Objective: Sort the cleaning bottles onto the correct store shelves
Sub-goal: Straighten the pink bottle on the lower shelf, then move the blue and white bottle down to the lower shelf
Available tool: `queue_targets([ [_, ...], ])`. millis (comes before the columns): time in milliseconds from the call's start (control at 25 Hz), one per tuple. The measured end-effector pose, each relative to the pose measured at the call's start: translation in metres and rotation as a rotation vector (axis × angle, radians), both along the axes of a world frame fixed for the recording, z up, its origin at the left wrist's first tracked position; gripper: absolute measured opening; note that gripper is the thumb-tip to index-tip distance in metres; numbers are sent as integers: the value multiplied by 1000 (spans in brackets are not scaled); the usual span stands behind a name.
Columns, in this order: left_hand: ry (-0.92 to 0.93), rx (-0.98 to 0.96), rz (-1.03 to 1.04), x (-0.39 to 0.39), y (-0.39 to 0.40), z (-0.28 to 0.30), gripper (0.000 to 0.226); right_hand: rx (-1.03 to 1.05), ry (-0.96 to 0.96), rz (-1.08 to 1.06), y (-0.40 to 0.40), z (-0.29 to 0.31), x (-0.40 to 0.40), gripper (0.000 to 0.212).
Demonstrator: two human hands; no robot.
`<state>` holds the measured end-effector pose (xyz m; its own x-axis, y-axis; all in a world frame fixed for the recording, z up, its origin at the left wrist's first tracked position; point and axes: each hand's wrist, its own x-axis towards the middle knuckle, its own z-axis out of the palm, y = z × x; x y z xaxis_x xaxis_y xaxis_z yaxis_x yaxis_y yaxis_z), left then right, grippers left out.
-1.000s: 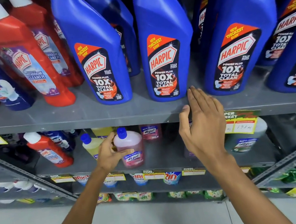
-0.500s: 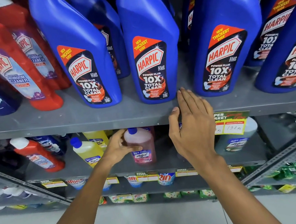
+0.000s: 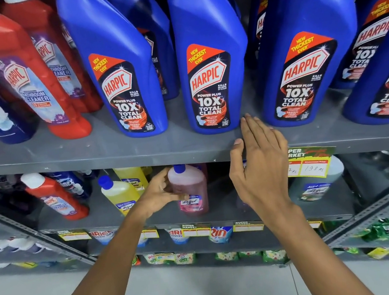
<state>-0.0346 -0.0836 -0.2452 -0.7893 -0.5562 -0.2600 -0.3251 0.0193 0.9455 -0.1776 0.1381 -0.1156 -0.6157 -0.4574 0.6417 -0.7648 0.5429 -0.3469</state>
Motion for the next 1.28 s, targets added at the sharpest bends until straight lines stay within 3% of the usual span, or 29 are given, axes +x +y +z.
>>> queue_targets([
  [160,-17,-24,147,29,12,0,95,-48,-53,72,2,3,1,51],
  [240,10,-32,243,58,23,3,89,-189,-115,125,6,5,8,53],
  [400,118,-85,423,139,26,16,36,-450,-52,269,-4,14,58,50],
  [560,191,-141,467,216,-19,71,28,-425,-54,497,-62,24,135,46],
  [680,307,-259,504,259,-75,120,16,-348,-108,545,-124,29,193,48],
  [840,462,-343,438,310,-154,166,15,-245,-173,494,-216,35,272,54],
  [1040,445,-452,338,306,-189,191,19,-161,-222,403,-256,31,300,56],
  [1280,459,-504,310,277,-219,208,50,-10,-165,289,-282,26,306,57],
])
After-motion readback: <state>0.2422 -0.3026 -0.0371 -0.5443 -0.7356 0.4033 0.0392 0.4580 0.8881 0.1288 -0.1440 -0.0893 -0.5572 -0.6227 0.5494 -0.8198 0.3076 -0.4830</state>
